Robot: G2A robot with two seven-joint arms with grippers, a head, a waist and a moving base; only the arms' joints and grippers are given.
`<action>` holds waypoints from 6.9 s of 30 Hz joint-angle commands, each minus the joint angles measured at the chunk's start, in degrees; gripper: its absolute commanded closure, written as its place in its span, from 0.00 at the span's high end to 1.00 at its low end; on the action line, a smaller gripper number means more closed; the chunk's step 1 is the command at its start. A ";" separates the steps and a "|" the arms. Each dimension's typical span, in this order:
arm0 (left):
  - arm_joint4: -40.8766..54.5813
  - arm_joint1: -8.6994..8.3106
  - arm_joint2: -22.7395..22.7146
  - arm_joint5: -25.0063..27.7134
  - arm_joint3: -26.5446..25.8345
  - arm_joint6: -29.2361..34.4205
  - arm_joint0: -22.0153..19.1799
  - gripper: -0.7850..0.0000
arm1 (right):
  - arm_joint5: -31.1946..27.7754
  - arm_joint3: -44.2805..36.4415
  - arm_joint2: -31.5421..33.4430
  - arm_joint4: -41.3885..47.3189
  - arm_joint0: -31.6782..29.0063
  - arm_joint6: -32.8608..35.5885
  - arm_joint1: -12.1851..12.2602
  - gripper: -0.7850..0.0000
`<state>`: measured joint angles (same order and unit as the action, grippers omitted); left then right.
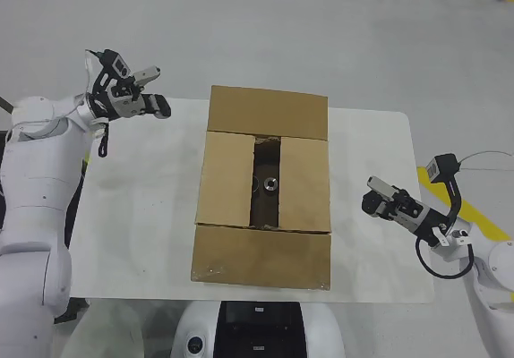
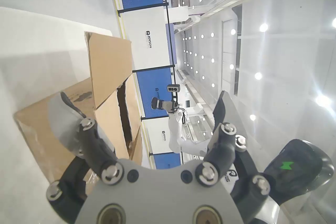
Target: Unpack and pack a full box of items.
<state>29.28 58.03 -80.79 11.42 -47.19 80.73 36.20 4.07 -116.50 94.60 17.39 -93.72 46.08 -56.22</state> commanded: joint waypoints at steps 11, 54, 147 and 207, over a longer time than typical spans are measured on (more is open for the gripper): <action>0.02 -4.39 -10.61 -6.89 -13.64 6.47 12.39 1.00 | 0.00 0.00 0.00 0.00 0.00 0.00 0.00 1.00; 0.65 -6.24 -15.56 -8.33 -16.86 6.08 16.93 1.00 | 11.93 -4.23 -22.21 -7.24 15.53 1.28 -1.23 1.00; 9.03 -6.95 -13.47 -14.62 -19.91 6.00 10.59 1.00 | -0.92 20.94 -60.03 2.75 46.51 -15.75 -18.81 1.00; 6.22 -10.09 11.06 -20.39 -8.89 7.12 7.91 1.00 | 2.22 5.44 -38.47 -13.02 24.34 -11.05 -17.39 1.00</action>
<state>35.34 47.73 -70.33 -9.11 -56.95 87.86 44.48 6.37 -110.78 55.35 4.03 -68.60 34.76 -73.79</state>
